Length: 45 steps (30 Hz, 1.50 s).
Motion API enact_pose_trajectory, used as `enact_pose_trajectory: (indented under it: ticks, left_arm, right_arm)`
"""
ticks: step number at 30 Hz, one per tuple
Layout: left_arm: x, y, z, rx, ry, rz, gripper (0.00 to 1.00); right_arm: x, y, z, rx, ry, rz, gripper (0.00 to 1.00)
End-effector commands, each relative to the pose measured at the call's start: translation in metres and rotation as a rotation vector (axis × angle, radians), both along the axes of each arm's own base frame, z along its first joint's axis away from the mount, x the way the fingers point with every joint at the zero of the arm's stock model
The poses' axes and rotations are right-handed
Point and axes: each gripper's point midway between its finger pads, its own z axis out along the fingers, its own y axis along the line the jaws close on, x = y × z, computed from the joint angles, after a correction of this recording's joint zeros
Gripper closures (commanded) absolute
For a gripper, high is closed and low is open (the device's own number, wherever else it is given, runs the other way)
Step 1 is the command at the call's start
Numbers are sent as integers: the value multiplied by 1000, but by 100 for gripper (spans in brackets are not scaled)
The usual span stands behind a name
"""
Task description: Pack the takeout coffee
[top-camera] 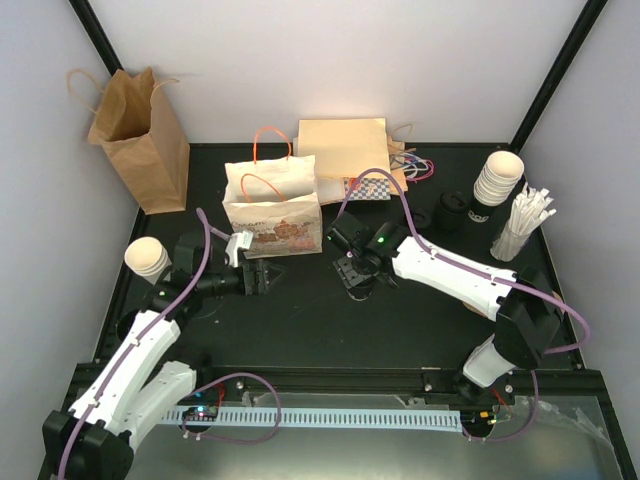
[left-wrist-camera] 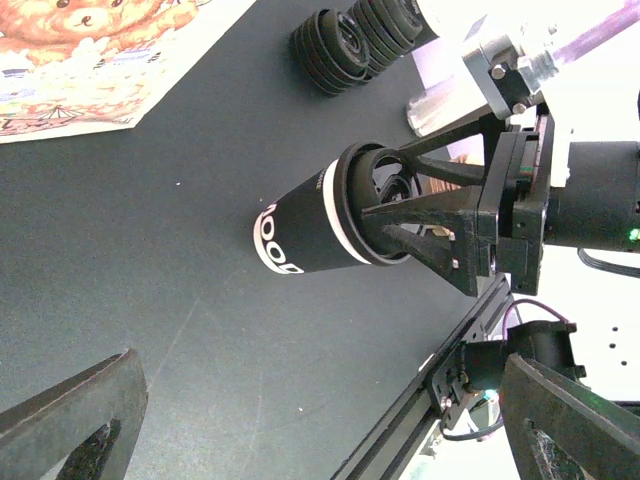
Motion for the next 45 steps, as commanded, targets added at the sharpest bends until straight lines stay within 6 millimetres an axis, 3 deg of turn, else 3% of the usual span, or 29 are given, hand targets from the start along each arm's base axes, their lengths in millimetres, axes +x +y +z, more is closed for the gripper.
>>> enact_pose_trajectory:
  ticks: [1, 11, 26, 37, 45]
  left_arm:
    - [2, -4, 4, -10, -25, -20, 1]
    - [3, -17, 0, -34, -6, -43, 1]
    - [10, -71, -3, -17, 7, -131, 1]
    - [14, -76, -3, -17, 17, -121, 1]
    - [8, -76, -17, -25, 52, -119, 3]
  right_arm:
    - [2, 2, -10, 8, 5, -15, 30]
    - [-12, 3, -28, 66, 117, -9, 31]
    - [-49, 1, -34, 147, 246, 116, 34]
    - [-80, 16, -20, 151, 232, 292, 34]
    - [-102, 28, -26, 110, 212, 390, 34]
